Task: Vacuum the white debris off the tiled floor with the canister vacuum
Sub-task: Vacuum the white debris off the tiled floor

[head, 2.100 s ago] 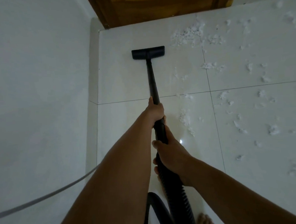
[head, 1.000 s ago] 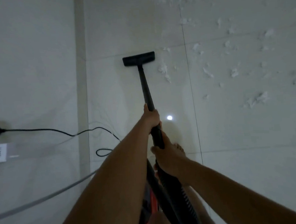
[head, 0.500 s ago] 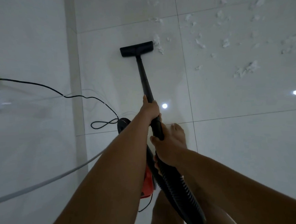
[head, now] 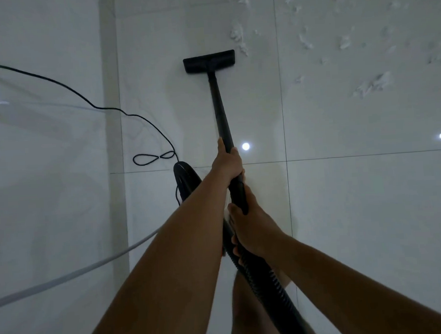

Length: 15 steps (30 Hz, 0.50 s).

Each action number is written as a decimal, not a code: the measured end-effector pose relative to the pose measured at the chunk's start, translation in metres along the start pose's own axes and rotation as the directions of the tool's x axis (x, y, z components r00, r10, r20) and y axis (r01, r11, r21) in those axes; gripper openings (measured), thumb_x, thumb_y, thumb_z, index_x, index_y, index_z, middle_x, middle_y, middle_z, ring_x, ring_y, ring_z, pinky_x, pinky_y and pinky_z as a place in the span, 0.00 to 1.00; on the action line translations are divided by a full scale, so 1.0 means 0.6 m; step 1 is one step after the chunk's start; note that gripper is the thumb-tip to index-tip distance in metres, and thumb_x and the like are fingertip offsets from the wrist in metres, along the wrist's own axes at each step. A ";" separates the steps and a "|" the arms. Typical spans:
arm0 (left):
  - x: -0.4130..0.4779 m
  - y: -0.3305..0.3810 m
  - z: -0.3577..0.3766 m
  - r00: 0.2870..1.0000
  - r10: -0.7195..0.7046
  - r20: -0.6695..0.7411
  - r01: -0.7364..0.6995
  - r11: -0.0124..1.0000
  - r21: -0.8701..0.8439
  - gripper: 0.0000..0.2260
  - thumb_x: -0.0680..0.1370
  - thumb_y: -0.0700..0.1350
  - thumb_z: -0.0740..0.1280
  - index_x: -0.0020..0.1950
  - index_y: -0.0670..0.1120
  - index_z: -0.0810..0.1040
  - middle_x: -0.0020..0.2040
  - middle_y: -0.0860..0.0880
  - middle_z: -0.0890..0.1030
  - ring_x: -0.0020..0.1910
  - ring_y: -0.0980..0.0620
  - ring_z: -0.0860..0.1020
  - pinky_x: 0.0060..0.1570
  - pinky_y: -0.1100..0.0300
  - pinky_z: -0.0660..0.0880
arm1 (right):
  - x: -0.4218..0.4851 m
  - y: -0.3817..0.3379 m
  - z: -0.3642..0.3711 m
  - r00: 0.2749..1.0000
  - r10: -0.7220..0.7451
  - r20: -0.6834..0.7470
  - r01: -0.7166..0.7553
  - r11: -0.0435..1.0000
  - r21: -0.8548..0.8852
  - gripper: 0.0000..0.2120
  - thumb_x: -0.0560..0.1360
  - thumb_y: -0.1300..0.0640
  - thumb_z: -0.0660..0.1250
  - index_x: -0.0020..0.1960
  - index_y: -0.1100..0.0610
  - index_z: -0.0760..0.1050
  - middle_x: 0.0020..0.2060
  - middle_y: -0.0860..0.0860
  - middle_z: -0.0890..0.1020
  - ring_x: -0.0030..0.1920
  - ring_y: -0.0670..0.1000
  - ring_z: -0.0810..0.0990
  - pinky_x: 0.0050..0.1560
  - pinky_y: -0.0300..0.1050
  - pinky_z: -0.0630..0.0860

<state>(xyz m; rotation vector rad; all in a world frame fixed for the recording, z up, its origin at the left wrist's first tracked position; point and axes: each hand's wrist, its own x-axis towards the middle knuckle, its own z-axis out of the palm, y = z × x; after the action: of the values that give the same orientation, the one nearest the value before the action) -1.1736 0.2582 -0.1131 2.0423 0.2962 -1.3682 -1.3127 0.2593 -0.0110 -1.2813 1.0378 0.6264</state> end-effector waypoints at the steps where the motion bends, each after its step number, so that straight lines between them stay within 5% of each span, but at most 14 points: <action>1: -0.002 -0.005 0.005 1.000 0.004 -0.007 -0.004 1.000 -0.009 0.29 0.86 0.53 0.52 0.81 0.62 0.38 0.45 0.40 0.80 0.33 0.48 0.78 0.50 0.47 0.83 | -0.002 0.008 -0.001 1.000 -0.003 0.000 0.003 1.000 0.002 0.28 0.85 0.46 0.56 0.78 0.28 0.48 0.63 0.61 0.78 0.31 0.51 0.82 0.27 0.40 0.78; 4: -0.013 -0.023 0.022 1.000 -0.003 -0.014 0.002 0.999 -0.039 0.29 0.86 0.53 0.52 0.82 0.63 0.39 0.45 0.40 0.80 0.32 0.49 0.78 0.46 0.48 0.83 | -0.015 0.030 -0.010 0.999 -0.036 -0.001 0.036 0.999 0.015 0.27 0.85 0.48 0.57 0.80 0.33 0.51 0.62 0.60 0.78 0.33 0.50 0.81 0.28 0.38 0.78; 9: -0.027 -0.030 0.038 0.999 -0.034 -0.016 0.033 0.997 -0.067 0.28 0.86 0.52 0.51 0.81 0.63 0.39 0.40 0.42 0.78 0.30 0.50 0.76 0.33 0.57 0.77 | -0.034 0.045 -0.021 1.000 -0.022 0.000 0.022 0.994 0.111 0.21 0.86 0.48 0.56 0.77 0.34 0.60 0.43 0.55 0.81 0.30 0.51 0.79 0.35 0.48 0.82; 15: -0.041 -0.009 0.052 0.998 -0.064 -0.022 0.062 0.993 -0.103 0.28 0.87 0.52 0.51 0.81 0.63 0.39 0.39 0.43 0.76 0.31 0.50 0.75 0.31 0.57 0.76 | -0.037 0.039 -0.042 1.000 -0.001 0.009 0.000 0.997 0.073 0.23 0.86 0.48 0.55 0.79 0.36 0.58 0.43 0.57 0.81 0.30 0.52 0.80 0.33 0.48 0.83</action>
<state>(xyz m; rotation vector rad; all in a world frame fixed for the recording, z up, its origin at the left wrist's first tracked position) -1.2097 0.2467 -0.1009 1.9822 0.4362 -1.3376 -1.3492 0.2438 -0.0009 -1.2142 1.0434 0.5882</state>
